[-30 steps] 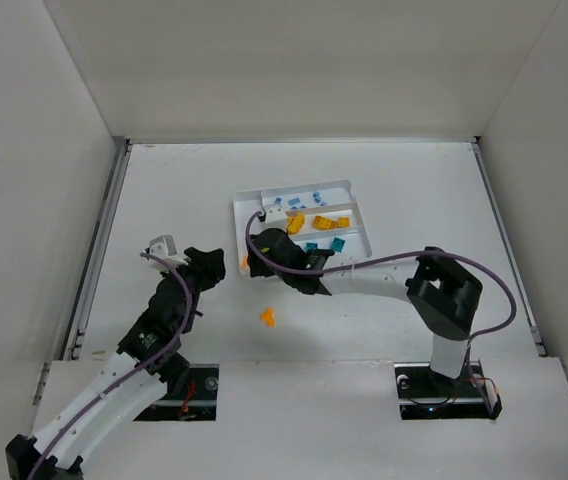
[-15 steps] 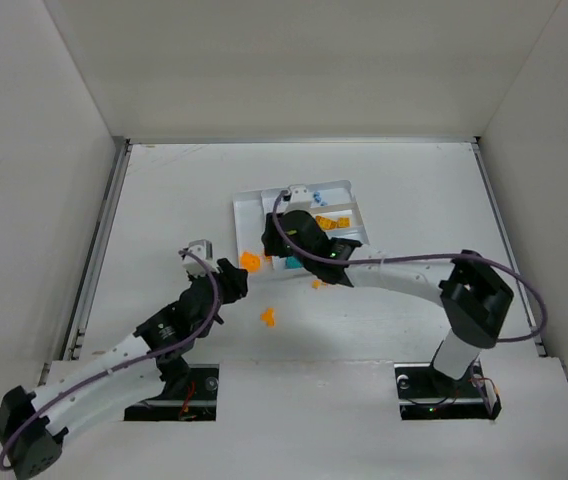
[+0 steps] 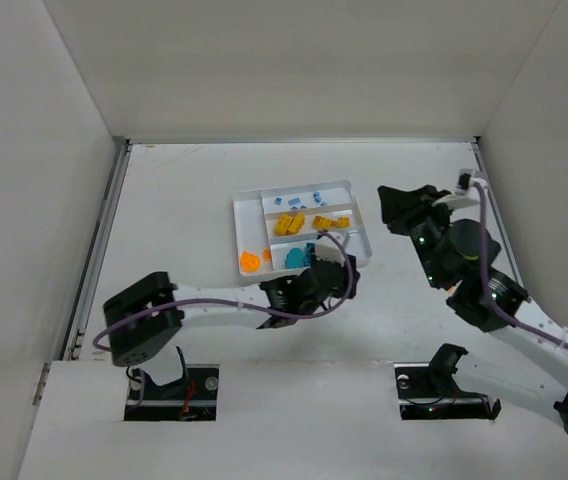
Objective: Sort the legos into containers by color
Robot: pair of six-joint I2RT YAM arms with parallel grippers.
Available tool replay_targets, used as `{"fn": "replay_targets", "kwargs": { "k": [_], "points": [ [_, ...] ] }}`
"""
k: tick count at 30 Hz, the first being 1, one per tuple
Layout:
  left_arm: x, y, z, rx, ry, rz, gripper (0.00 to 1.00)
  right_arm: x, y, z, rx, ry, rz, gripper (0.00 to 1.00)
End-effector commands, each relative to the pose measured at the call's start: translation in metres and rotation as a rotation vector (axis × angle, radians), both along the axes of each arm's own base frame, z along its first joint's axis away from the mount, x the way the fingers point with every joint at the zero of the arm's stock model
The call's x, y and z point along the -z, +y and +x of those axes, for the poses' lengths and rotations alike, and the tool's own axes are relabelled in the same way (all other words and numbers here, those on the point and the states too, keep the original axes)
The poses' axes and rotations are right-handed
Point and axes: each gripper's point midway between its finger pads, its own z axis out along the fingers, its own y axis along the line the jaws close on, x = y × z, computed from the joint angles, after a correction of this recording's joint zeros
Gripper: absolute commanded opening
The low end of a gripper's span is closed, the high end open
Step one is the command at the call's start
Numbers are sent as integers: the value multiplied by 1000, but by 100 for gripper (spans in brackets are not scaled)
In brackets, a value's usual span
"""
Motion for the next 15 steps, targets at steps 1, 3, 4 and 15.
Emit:
{"fn": "replay_targets", "kwargs": {
  "k": [1, 3, 4, 15],
  "points": [
    [-32, -70, -5, 119, -75, -105, 49, 18, -36, -8, 82, 64, -65, 27],
    [-27, -105, -8, 162, -70, -110, 50, 18, -47, -16, 87, 71, -53, 28],
    [-25, -121, -9, 180, -74, -111, 51, 18, -53, -20, 90, 74, -43, 29],
    [8, -248, 8, 283, -118, -84, 62, 25, -89, -54, 98, 120, 14, 39]
  ]
}}
